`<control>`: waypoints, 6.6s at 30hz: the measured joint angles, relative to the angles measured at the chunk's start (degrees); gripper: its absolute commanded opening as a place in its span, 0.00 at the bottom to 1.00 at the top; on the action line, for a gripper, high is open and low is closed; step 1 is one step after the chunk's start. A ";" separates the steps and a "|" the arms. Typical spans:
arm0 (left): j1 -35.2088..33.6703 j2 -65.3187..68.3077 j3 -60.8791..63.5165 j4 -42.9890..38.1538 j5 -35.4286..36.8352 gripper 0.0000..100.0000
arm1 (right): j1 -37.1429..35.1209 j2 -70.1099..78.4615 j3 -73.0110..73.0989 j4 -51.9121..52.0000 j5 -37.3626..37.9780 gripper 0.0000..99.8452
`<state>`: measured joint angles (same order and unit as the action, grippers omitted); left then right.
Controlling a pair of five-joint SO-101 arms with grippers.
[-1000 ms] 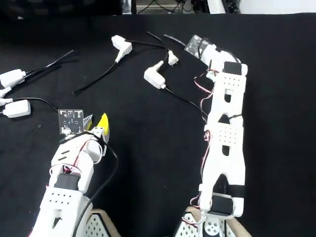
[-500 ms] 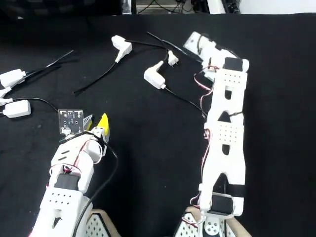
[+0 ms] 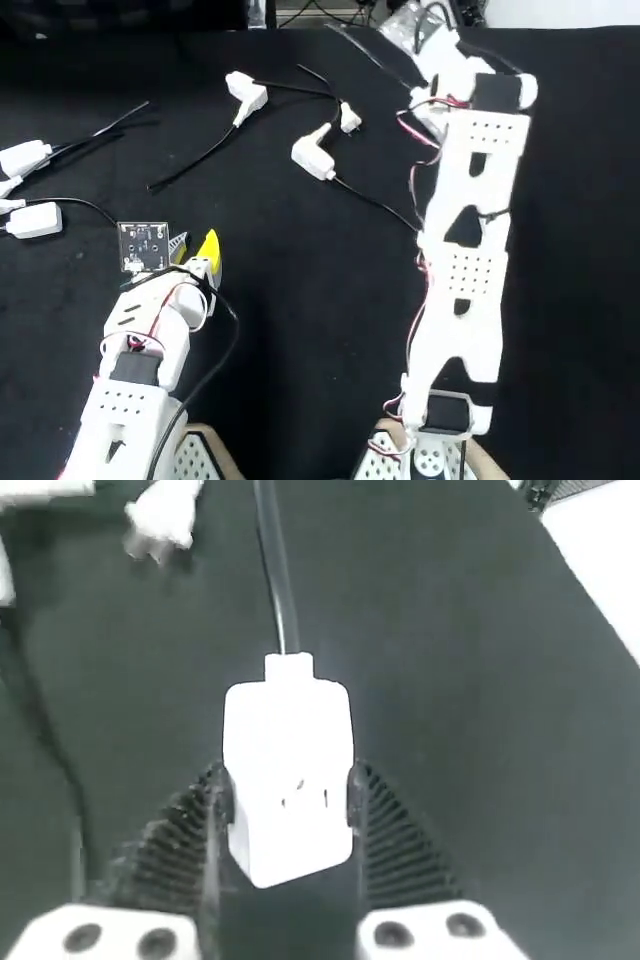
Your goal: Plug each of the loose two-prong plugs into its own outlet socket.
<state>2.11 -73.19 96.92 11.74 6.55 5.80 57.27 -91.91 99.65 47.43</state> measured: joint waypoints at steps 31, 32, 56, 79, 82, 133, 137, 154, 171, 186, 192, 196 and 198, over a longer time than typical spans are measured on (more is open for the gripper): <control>0.00 0.00 0.00 0.00 0.00 0.15 | -27.60 -36.66 69.45 0.18 -22.42 0.01; 0.00 0.00 0.00 0.00 0.00 0.15 | -28.57 -37.80 71.82 -0.18 -23.03 0.01; 0.00 0.00 0.00 0.00 0.00 0.15 | -39.56 -56.62 128.00 -30.95 -25.85 0.02; 0.00 0.00 0.00 -0.09 0.00 0.15 | -18.99 -55.65 112.97 -21.71 -6.42 0.20; 0.00 0.00 0.00 -0.09 0.00 0.15 | -18.90 -55.65 112.97 -22.15 -5.80 0.20; -8.70 0.00 0.00 -7.47 0.00 0.15 | 6.24 0.62 22.77 -0.18 -27.60 0.20; -16.62 0.00 0.00 -10.20 0.00 0.15 | 13.54 4.84 22.59 -0.18 -31.65 0.20; -52.66 0.00 -0.35 8.00 -27.52 0.15 | 19.25 16.00 15.30 0.09 -55.91 0.20; -39.47 0.35 -20.31 34.81 -17.41 0.15 | 19.34 17.05 13.45 0.09 -57.67 0.20; -33.41 8.18 -30.24 29.01 -10.46 0.15 | 19.34 18.46 11.69 0.09 -56.00 0.20; -33.41 29.54 -51.08 34.37 -7.56 0.15 | 19.16 18.46 11.69 0.18 -56.00 0.20; -33.41 43.78 -62.33 36.57 -4.48 0.15 | 19.16 18.46 11.69 0.18 -56.00 0.20; -33.14 49.85 -66.11 36.84 -1.23 0.15 | 19.16 18.46 11.69 0.18 -56.00 0.20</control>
<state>-31.03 -23.34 30.81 48.57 5.32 24.97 75.74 -80.22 99.82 -8.57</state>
